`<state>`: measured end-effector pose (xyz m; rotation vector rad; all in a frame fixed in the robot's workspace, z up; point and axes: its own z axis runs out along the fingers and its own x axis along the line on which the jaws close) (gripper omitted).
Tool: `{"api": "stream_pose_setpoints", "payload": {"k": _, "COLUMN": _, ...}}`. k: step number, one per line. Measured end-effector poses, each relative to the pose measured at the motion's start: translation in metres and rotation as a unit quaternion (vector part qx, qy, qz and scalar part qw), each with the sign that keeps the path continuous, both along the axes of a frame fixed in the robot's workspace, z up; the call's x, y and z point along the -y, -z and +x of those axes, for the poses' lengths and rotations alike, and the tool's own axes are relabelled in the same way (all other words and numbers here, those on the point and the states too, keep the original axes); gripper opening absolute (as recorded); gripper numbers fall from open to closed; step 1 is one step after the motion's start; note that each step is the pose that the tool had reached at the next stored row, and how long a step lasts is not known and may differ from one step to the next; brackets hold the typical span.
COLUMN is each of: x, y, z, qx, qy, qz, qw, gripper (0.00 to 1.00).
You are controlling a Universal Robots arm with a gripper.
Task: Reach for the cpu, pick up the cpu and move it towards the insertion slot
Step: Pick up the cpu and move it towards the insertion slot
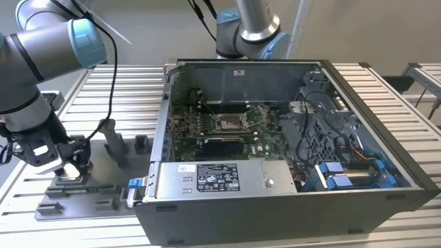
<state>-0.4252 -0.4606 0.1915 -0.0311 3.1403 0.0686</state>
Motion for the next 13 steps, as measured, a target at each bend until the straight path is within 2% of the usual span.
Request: {"api": "stream_pose_setpoints", "payload": {"k": 13, "x": 0.0001, "y": -0.0595, "z": 0.0001, "qx": -0.0002, "qy": 0.0, "qz": -0.0002, "qw": 1.0, "gripper": 0.0}}
